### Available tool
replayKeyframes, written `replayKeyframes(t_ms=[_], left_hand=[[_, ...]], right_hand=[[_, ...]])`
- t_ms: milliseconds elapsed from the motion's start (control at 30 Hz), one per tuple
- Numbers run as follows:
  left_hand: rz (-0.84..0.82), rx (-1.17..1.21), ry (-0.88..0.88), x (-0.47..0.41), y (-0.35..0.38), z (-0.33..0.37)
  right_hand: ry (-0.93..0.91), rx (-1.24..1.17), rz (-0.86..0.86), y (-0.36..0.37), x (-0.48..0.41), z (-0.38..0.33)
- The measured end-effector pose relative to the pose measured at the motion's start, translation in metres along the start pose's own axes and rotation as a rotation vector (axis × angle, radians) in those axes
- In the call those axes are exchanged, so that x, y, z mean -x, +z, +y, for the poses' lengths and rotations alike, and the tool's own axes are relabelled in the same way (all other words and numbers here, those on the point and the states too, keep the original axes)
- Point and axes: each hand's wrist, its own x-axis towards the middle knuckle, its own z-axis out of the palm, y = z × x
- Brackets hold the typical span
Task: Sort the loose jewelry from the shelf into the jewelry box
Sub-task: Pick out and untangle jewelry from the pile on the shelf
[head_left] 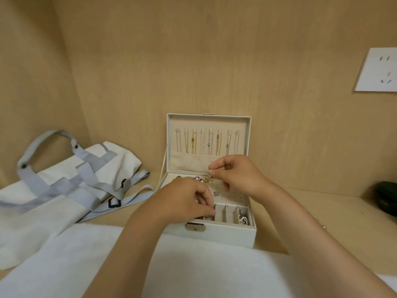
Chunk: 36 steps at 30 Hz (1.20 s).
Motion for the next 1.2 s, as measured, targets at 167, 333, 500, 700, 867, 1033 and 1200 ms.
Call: replayKeyframes(t_ms=[167, 333, 500, 700, 867, 1033, 1200], left_hand=[[0.005, 0.010, -0.021, 0.001, -0.001, 0.001], [0.314, -0.045, 0.011, -0.012, -0.008, -0.013], [0.245, -0.247, -0.002, -0.031, -0.002, -0.030], [0.123, -0.220, -0.061, -0.045, 0.007, -0.038], [0.136, -0.210, -0.027, -0.049, 0.012, -0.042], [0.159, -0.211, -0.004, -0.047, 0.012, -0.040], [0.169, -0.217, 0.011, -0.047, 0.014, -0.038]], right_hand=[[-0.018, 0.086, 0.072, -0.002, -0.007, 0.011], [-0.101, 0.300, 0.172, -0.003, -0.010, 0.021], [-0.104, 0.534, 0.179, 0.004, -0.011, 0.025], [-0.188, 0.723, 0.138, 0.011, -0.015, 0.023], [-0.231, 0.801, 0.106, 0.011, -0.013, 0.020], [-0.261, 0.832, 0.114, 0.010, -0.013, 0.022], [-0.288, 0.843, 0.129, 0.013, -0.012, 0.025]])
